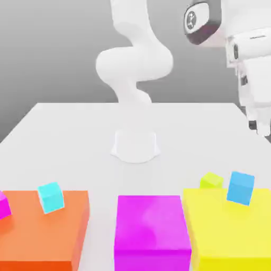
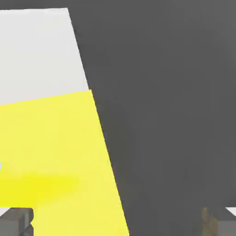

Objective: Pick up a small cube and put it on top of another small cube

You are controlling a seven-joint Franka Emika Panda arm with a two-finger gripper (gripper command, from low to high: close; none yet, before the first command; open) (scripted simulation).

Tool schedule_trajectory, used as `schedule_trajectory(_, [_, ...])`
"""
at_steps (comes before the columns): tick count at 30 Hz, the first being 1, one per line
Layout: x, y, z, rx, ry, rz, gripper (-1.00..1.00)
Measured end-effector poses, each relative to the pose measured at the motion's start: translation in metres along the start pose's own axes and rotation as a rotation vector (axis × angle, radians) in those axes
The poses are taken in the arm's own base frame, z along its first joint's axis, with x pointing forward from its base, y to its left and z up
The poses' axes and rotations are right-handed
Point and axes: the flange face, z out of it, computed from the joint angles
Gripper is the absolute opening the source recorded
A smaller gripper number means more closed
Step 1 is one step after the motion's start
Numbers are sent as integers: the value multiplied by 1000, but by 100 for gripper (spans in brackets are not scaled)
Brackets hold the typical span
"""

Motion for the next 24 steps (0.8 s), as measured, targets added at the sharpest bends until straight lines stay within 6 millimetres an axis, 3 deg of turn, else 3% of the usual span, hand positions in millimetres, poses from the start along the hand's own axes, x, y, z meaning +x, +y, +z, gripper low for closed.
schedule_trajectory(7, [-44,-94,81,115,-105,-493,0])
schedule_trajectory(13, [-120,-145,118,219,-187,-828,0])
schedule_trajectory(17, [-166,-136,119,247,-226,-853,0])
schedule_trajectory(24, [-186,-141,166,250,-231,-855,0])
